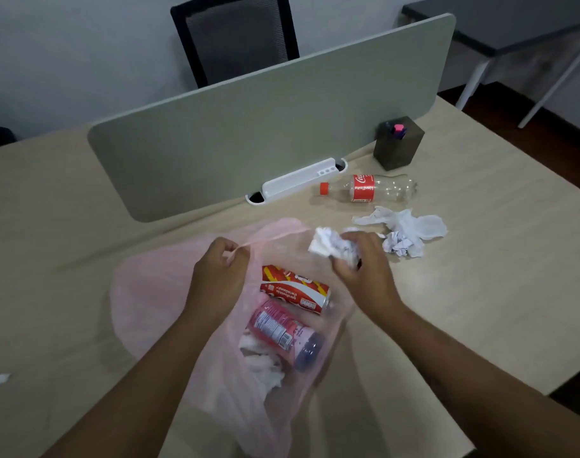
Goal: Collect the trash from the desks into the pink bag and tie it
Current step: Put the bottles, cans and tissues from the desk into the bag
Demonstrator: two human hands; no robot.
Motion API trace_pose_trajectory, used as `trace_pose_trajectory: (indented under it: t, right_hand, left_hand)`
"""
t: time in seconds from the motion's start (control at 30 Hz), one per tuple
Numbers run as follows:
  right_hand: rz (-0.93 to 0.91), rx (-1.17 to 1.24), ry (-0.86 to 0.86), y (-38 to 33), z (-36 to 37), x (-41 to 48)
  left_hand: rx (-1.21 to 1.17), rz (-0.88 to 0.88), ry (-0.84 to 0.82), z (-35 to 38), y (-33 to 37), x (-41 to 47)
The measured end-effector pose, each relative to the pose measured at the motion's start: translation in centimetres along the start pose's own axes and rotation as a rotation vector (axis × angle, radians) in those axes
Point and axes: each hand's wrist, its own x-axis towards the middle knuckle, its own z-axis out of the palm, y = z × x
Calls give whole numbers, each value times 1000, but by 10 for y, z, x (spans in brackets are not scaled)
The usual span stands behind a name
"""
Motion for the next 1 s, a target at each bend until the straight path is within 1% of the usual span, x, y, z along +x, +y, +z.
trace_pose_trajectory:
  t: [0.03, 0.07, 0.17, 0.2, 0.23, 0.27, 0.33, 0.37, 0.4, 0.43, 0.5, 0.57, 0.67, 0.73, 0.83, 0.87, 1.0]
  right_hand:
    - [-44, 18, -56, -12, 3, -15]
    - [-47, 34, -144, -24, 9, -28]
    - [29, 16, -438, -54, 32, -46]
    - [18, -2, -501, -58, 39, -46]
    - [-1, -10, -521, -60, 41, -45]
    - [-7, -7, -484, -59, 39, -41]
    - [26, -31, -284, -46, 25, -28]
    - [45, -99, -178, -35, 15, -19]
    - [65, -220, -93, -21, 3, -8]
    - [98, -366, -45, -5, -8, 3]
    - [229, -599, -69, 26, -29, 22]
    - [323, -719, -114, 53, -42, 35]
    - [326, -811, -128, 82, -46, 49]
    - [313, -866, -183, 95, -43, 62]
    - [321, -858, -280, 115, -32, 74]
    - [316, -855, -264, 120, -26, 73]
    - [230, -794, 2, 128, -11, 51]
  left_hand:
    - [-20, 0, 21, -1, 5, -1]
    - [-47, 3, 37, -2, 10, -3]
    - [-84, 32, 54, -6, 19, -10]
    - [-84, 42, 53, -7, 20, -13]
    - [-83, 51, 51, -9, 21, -16]
    - [-81, 58, 49, -9, 21, -18]
    - [-80, 66, 46, -11, 21, -22]
    - [-81, 67, 45, -11, 20, -24]
    - [-80, 67, 45, -10, 19, -25]
    - [-73, 66, 41, -9, 18, -26]
    - [-48, 56, 20, -4, 17, -26]
    - [-28, 46, -7, 1, 16, -26]
    - [0, 46, -28, 9, 16, -24]
    - [1, 31, -38, 12, 15, -20]
    - [-17, 14, -52, 15, 10, -14]
    - [-17, 11, -55, 15, 8, -11]
    - [4, -9, -28, 16, 5, 0]
